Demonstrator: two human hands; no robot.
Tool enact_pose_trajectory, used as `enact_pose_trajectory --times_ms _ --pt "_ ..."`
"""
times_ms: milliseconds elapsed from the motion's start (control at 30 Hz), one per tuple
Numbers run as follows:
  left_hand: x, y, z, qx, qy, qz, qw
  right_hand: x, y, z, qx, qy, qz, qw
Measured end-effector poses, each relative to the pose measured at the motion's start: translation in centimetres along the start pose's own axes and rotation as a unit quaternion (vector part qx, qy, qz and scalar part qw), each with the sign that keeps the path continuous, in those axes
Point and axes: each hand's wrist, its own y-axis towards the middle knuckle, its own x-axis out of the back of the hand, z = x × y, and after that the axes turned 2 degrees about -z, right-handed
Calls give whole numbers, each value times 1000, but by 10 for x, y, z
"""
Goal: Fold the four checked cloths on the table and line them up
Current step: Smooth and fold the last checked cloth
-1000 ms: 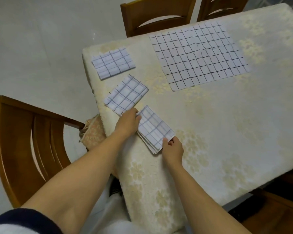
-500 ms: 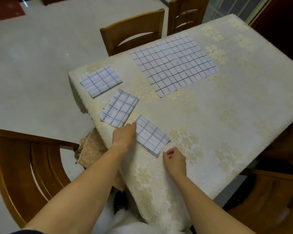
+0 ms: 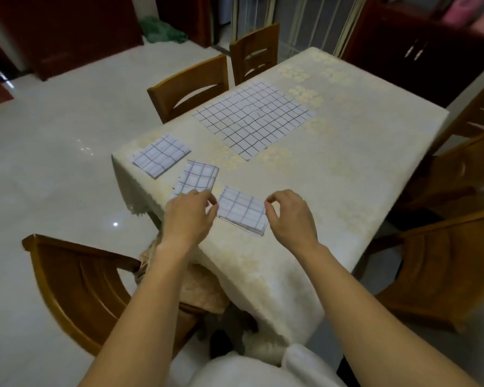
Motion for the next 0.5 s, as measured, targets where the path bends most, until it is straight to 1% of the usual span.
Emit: enact_pose_trajectory --times_ms 67,167,267,367,500 --pt "31 -19 9 30 31 -18 999 8 -6 16 50 -10 -8 999" --pt "70 -59 11 38 50 -38 997 16 -25 44 93 36 12 995" --pt "92 -104 1 45 -2 -53 998 25 -51 62 95 92 19 991" --pt "97 -141 -4 54 25 -48 997 33 -83 71 91 130 21 987" --pt "104 -173 -7 64 30 -29 997 40 -126 88 81 143 80 983"
